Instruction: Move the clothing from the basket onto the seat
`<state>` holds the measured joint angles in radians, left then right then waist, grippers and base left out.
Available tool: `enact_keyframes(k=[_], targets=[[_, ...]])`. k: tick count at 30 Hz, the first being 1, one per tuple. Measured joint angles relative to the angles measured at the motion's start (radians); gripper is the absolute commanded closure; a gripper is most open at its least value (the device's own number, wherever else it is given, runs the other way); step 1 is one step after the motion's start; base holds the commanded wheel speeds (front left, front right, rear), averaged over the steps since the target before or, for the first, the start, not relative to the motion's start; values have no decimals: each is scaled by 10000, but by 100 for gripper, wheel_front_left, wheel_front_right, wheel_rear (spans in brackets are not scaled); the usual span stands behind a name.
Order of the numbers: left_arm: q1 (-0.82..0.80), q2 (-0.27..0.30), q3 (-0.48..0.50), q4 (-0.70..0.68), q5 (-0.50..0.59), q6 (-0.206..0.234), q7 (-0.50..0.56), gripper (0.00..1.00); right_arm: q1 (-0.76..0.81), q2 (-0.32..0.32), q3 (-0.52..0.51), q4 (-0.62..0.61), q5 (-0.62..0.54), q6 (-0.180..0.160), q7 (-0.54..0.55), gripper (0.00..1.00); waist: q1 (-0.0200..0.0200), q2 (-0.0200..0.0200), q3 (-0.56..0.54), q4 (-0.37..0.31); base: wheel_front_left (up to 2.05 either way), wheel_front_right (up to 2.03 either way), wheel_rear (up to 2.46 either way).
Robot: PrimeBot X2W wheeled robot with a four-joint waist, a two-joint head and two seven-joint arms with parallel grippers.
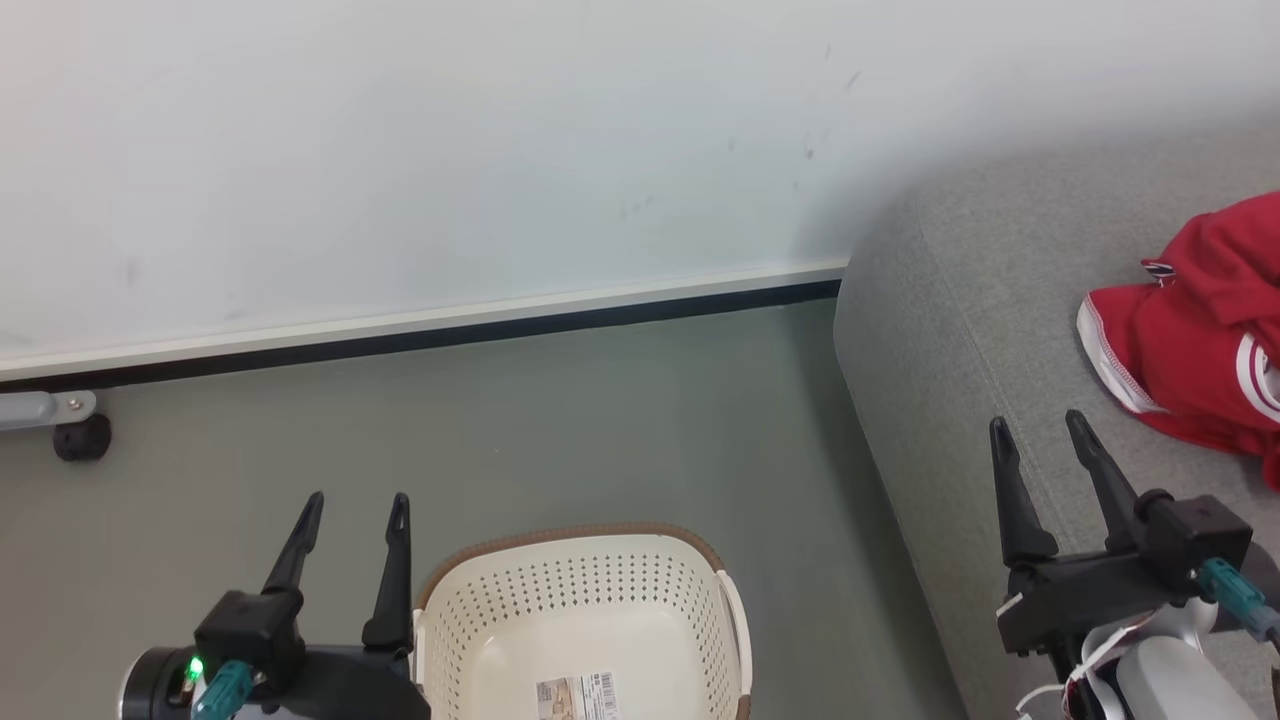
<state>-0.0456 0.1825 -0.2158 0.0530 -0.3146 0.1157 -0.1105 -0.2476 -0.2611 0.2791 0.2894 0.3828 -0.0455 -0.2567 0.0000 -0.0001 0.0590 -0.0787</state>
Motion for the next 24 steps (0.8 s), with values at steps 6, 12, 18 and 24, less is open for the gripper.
enact_keyframes(k=[6,12,18,24], targets=[[453,-146,226,-38,0,73,-61,0,515,-65,-31,-244,-8,-130,2,0,0,0,-220,67,0,0,0],[732,-186,531,-81,2,75,-61,0,784,-119,-73,-491,-10,-253,88,0,0,1,-283,110,0,0,0],[766,-286,679,-82,21,77,-61,0,946,-148,-121,-598,-8,-291,153,0,0,2,-334,129,0,0,0],[895,-330,750,-67,38,79,-56,0,987,-196,-192,-817,-8,-349,257,0,0,2,-386,136,0,0,0]])
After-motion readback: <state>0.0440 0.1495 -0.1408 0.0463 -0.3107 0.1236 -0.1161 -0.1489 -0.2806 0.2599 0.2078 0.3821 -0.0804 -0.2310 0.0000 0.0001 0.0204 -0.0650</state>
